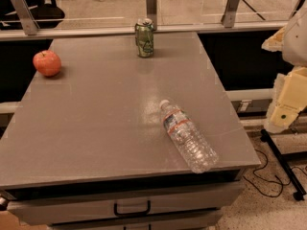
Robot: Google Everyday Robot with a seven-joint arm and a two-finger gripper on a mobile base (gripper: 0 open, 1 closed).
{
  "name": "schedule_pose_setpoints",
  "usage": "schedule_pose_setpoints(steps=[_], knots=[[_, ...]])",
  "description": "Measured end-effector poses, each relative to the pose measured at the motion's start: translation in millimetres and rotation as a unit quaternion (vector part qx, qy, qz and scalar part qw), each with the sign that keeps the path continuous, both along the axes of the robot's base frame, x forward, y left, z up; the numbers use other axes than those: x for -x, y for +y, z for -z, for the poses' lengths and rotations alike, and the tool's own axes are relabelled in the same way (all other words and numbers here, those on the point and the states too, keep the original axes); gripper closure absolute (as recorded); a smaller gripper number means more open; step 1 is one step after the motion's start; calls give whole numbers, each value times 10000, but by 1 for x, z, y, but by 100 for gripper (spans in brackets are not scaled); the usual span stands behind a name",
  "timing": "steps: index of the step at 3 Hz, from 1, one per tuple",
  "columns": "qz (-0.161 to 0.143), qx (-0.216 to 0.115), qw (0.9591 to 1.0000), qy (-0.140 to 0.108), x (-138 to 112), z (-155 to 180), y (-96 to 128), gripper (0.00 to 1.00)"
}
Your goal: Move water bottle near green can
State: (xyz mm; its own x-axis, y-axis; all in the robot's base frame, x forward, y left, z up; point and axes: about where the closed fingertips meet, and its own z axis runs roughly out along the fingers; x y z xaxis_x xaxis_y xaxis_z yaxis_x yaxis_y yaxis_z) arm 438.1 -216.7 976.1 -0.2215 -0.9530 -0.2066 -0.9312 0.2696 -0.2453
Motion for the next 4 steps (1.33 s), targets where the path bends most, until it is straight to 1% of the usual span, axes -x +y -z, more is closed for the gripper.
schedule_pose_setpoints(steps=[1, 2, 3, 4], knots=[[0, 0, 10000, -1, 0, 0, 0, 0], [92, -178, 9998, 92, 0, 19, 28, 0], [408, -358, 9980, 314, -6, 50, 65, 0], [866, -525, 9934, 537, -7, 65, 100, 0]])
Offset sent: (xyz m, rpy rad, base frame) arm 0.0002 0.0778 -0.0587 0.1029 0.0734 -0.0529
